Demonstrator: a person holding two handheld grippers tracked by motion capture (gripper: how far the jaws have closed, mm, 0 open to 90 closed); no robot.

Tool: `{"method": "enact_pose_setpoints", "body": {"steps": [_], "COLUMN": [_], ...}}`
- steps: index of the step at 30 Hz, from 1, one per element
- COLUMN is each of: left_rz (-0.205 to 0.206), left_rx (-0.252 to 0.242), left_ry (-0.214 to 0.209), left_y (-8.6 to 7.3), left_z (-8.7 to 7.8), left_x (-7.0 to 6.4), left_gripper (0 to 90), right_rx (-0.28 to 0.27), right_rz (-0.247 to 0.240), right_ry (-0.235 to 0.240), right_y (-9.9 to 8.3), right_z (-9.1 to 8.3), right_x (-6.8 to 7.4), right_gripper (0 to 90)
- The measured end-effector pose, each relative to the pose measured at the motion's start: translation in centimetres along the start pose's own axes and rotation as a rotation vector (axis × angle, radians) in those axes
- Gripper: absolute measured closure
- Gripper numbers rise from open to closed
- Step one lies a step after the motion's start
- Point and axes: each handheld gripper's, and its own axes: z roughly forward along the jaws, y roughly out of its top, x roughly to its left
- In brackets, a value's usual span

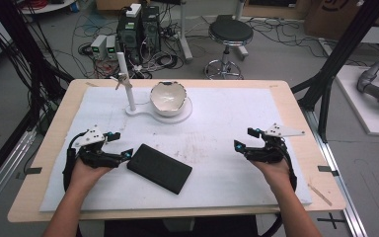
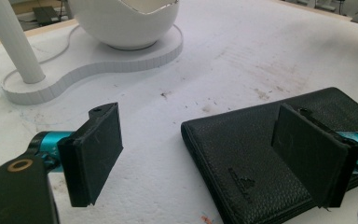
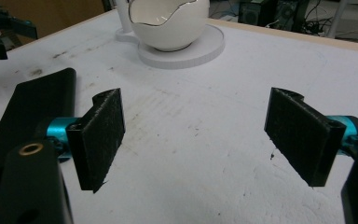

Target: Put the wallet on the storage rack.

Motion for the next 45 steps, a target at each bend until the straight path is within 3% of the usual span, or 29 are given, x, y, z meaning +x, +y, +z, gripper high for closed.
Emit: {"method": "enact_pose_setpoints", "body": {"steps": [15,24,26,40,45], "left_rz": [-0.002,-0.013,-0.013,-0.015,-0.016], "left_rx": [0.001,0.004,0.008,0.004,0.004], "left_ry": [0.011,0.022,0.024,0.028,0.026], "left_y": [-0.3,-0.6,-0.7,-0.8,-0.8], "left_z": [-1.1,-1.4,-1.4,-1.8,-1.7], "left_x": [-0.1,0.0,0.0,0.0,0.1], "left_gripper": [16.1,16.1,16.1,16.1,16.1], "right_rx": [0.009,0.060,0.094,0.256,0.358], "right_rz": [0.002,-0.031,-0.049,-0.105,-0.118], "right_ry": [0.034,0.108,0.151,0.314,0.358], "right_y": [0.4,1.1,1.4,0.6,-0.2], "right_z": [0.9,3.6,5.1,10.8,12.5], "right_x": [0.0,1.2,2.1,6.8,8.3], "right_gripper": [20.6,20.6,20.6,20.6,20.6]}}
